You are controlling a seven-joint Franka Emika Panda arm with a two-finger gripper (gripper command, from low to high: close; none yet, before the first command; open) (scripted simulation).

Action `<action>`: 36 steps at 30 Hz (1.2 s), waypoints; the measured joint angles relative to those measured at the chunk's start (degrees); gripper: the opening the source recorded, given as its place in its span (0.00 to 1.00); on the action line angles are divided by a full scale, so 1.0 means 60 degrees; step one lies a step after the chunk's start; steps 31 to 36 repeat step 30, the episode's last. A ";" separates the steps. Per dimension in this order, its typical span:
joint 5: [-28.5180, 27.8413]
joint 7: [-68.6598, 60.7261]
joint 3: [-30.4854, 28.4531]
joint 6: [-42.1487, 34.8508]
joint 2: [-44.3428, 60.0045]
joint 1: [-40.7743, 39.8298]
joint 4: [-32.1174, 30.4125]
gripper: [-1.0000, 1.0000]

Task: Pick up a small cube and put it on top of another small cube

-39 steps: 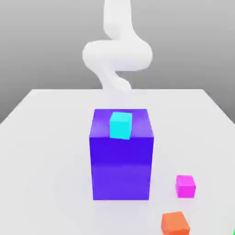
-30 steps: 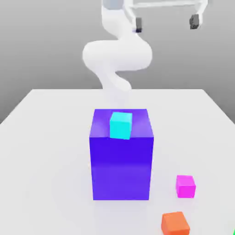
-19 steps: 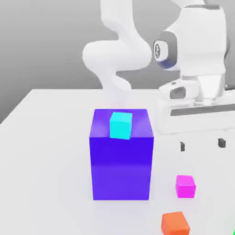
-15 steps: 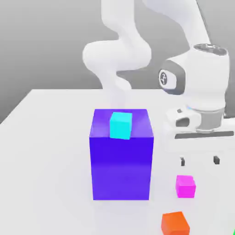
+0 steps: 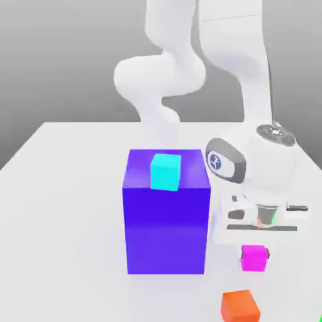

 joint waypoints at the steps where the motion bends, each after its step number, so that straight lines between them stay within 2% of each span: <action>1: 0.0180 -0.0142 0.0176 -0.0228 -0.0289 -0.0135 -0.0063 0.00; 6: 0.1277 -0.1093 0.0839 -0.1493 -0.1643 -0.0505 -0.0144 0.00; 22: 0.0727 -0.3897 0.1368 -0.4771 0.0580 -0.0359 0.5202 0.00; 26: 0.0368 -0.3914 0.1116 -0.4174 0.1692 -0.0143 0.5718 0.00; 27: 0.0275 -0.3864 0.1057 -0.3985 0.1922 -0.0099 0.5752 1.00; 36: 0.0275 -0.3864 0.1057 -0.3985 0.1922 -0.0099 0.5752 1.00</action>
